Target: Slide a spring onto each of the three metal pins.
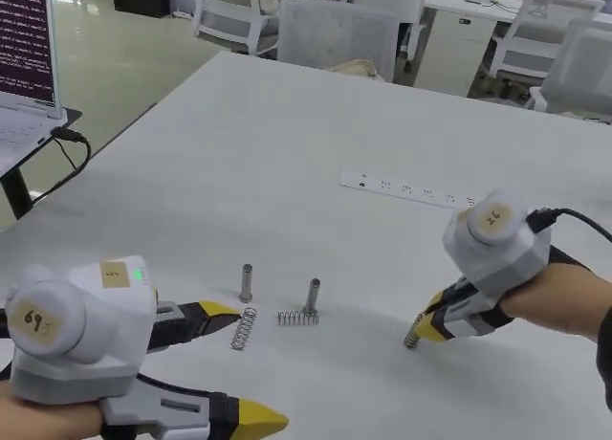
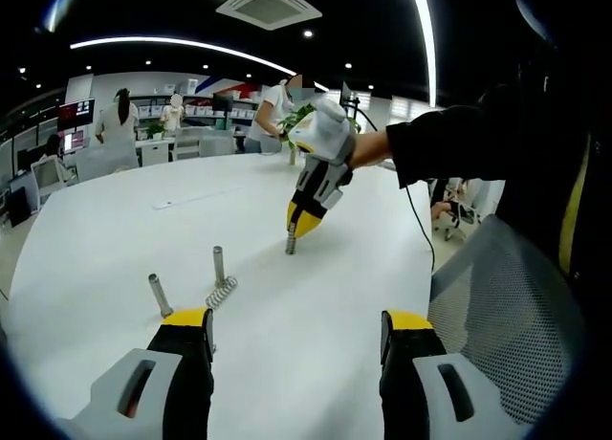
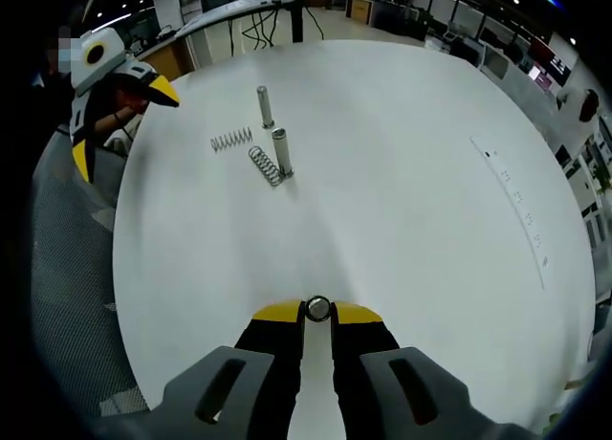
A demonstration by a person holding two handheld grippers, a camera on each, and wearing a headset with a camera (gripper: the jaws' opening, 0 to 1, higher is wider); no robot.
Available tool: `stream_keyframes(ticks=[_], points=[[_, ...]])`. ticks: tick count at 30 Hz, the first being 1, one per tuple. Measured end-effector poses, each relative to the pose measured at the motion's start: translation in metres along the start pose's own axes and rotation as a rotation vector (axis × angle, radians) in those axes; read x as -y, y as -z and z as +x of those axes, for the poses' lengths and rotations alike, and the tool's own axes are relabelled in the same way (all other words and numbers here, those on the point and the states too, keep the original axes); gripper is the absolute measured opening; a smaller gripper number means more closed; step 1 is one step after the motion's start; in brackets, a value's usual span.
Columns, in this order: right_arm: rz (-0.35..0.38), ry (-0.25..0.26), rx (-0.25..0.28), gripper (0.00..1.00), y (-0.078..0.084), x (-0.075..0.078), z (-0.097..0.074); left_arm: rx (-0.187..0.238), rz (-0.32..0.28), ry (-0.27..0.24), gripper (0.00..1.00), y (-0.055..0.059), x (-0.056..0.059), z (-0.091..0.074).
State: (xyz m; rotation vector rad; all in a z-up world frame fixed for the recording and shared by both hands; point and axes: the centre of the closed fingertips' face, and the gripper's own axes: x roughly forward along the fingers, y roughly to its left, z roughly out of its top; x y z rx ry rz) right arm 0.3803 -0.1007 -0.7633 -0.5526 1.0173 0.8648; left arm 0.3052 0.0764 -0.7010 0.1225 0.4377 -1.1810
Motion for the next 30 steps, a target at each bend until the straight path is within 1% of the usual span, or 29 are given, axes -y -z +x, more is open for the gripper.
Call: stream_keyframes(ticks=[13, 17, 21, 24, 30], points=[[-0.003, -0.002, 0.005, 0.09, 0.0, 0.0, 0.001, -0.001, -0.004, 0.002, 0.67, 0.001, 0.001, 0.001], [-0.001, -0.009, 0.01, 0.15, 0.0, -0.001, 0.001, 0.0, -0.004, 0.002, 0.67, 0.001, 0.0, 0.001], [-0.01, -0.003, 0.02, 0.19, -0.001, -0.001, 0.0, 0.0, -0.006, 0.003, 0.67, 0.001, 0.001, 0.002], [-0.029, 0.014, 0.023, 0.22, -0.003, 0.001, -0.003, -0.001, -0.006, 0.005, 0.67, 0.002, 0.001, 0.002], [-0.078, 0.038, 0.059, 0.26, -0.023, 0.0, -0.014, 0.001, -0.007, 0.006, 0.67, 0.001, 0.001, 0.002]])
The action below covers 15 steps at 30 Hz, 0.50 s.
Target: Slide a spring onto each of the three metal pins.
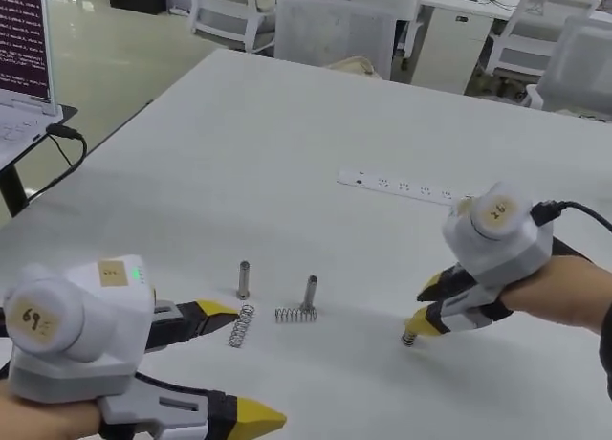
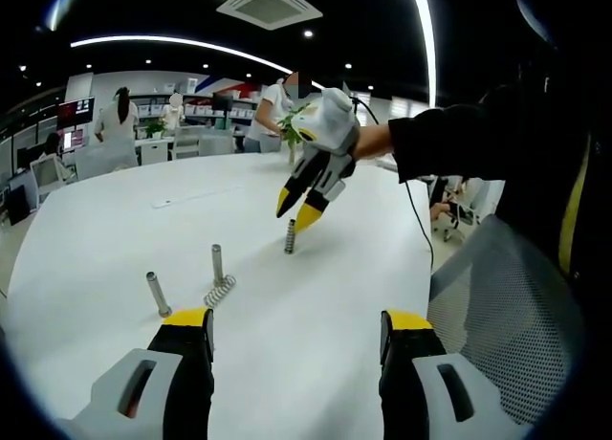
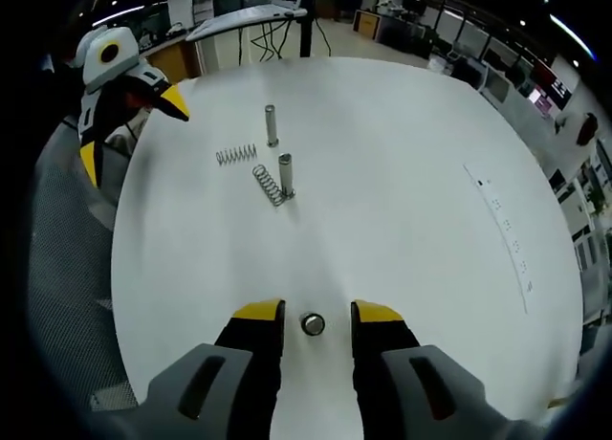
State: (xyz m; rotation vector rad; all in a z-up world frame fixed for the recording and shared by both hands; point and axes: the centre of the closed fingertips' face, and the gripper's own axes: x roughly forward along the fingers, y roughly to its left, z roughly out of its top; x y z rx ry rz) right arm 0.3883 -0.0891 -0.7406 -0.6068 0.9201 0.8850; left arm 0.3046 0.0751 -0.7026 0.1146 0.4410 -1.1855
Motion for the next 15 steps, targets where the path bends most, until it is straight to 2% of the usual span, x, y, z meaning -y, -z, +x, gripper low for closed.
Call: stream_keyframes(ticks=[5, 15], points=[[-0.04, -0.01, 0.027, 0.27, -0.022, -0.005, -0.002, 0.004, 0.002, -0.002, 0.67, -0.001, -0.001, -0.001], [-0.065, -0.043, 0.037, 0.29, -0.036, -0.017, 0.01, 0.013, -0.002, -0.018, 0.67, 0.001, -0.004, -0.007]])
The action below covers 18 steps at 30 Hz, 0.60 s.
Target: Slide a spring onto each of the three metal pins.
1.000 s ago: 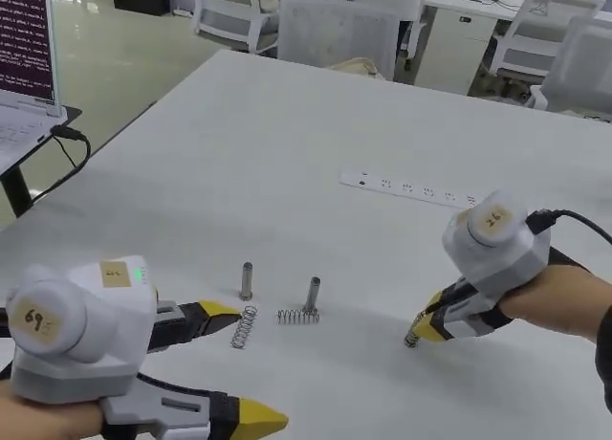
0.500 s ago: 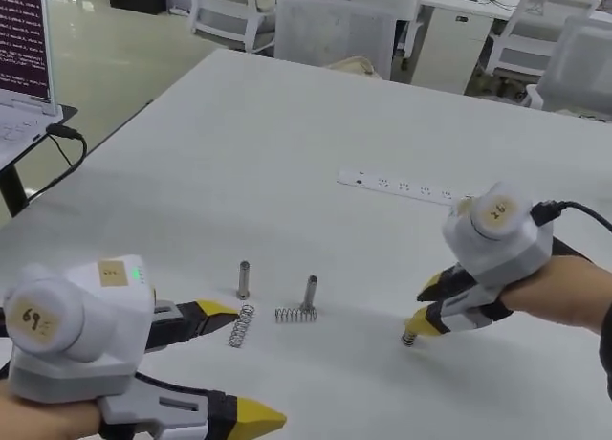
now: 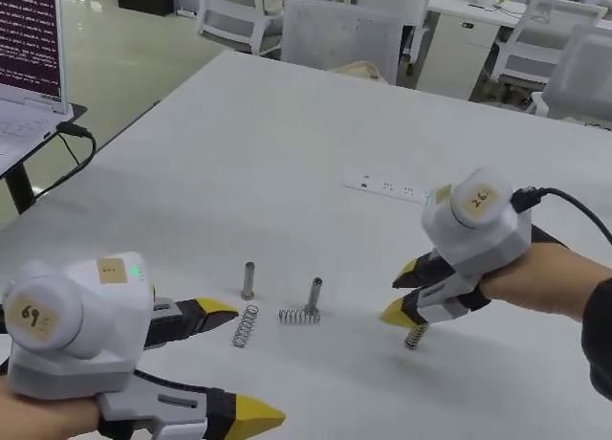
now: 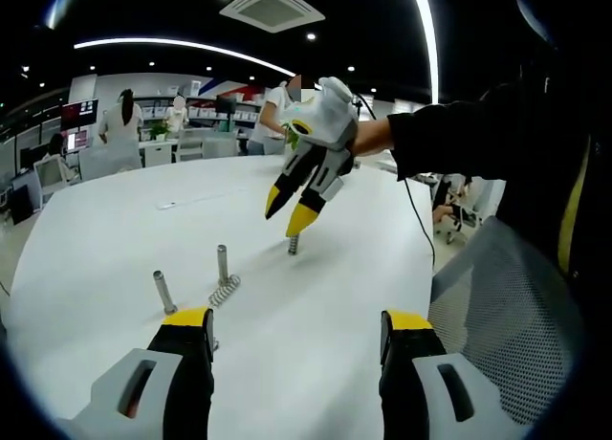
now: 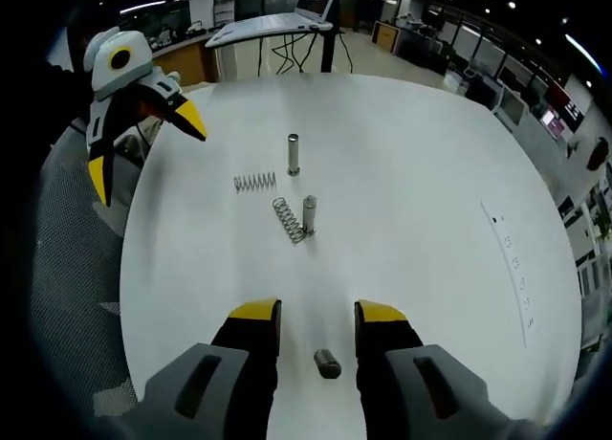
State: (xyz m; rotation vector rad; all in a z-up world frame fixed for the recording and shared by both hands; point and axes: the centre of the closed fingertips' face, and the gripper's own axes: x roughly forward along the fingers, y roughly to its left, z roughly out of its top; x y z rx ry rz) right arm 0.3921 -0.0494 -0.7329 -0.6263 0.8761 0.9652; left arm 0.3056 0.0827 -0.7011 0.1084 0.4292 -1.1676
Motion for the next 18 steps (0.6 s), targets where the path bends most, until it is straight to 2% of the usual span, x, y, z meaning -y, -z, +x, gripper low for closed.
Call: stream_keyframes(ticks=[10, 18], points=[[-0.047, -0.043, 0.007, 0.31, -0.021, -0.018, 0.022, 0.001, -0.003, -0.012, 0.67, 0.0, -0.001, -0.003], [-0.056, -0.071, -0.003, 0.3, -0.025, -0.025, 0.039, 0.001, -0.01, -0.022, 0.67, 0.002, -0.003, -0.006]])
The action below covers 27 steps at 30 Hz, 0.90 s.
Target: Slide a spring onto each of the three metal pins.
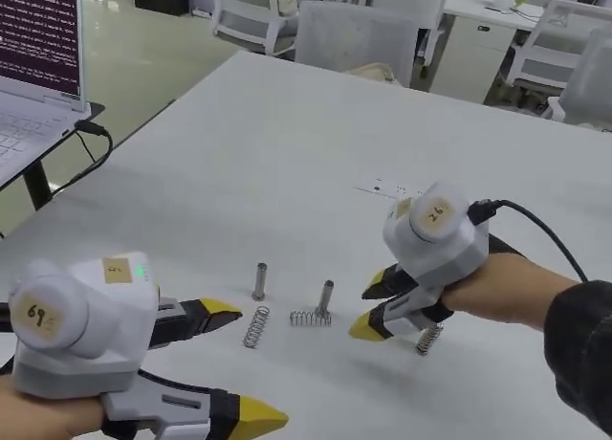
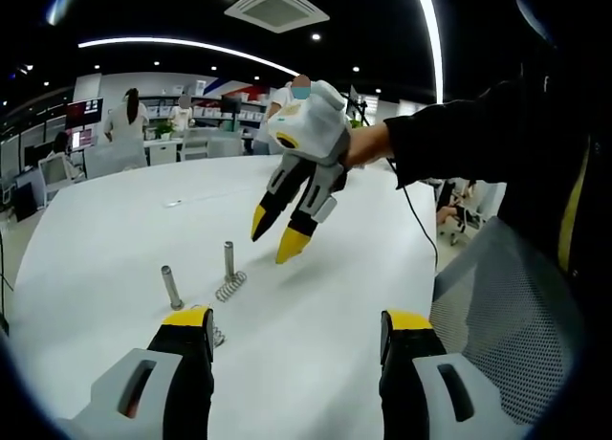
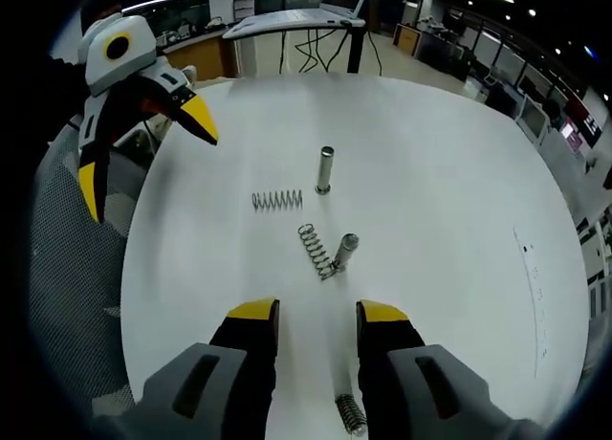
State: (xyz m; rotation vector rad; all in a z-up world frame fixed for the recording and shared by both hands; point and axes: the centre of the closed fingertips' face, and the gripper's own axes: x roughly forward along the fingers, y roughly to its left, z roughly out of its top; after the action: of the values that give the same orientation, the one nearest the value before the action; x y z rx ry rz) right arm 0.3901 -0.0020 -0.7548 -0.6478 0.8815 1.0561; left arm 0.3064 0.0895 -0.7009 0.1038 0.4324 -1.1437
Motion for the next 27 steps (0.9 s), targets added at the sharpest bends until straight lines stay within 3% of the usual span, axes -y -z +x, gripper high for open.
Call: stream_keyframes(ticks=[27], points=[[0.047, -0.052, 0.014, 0.27, -0.008, 0.0, 0.037, -0.009, -0.039, -0.064, 0.67, 0.01, -0.011, -0.018]])
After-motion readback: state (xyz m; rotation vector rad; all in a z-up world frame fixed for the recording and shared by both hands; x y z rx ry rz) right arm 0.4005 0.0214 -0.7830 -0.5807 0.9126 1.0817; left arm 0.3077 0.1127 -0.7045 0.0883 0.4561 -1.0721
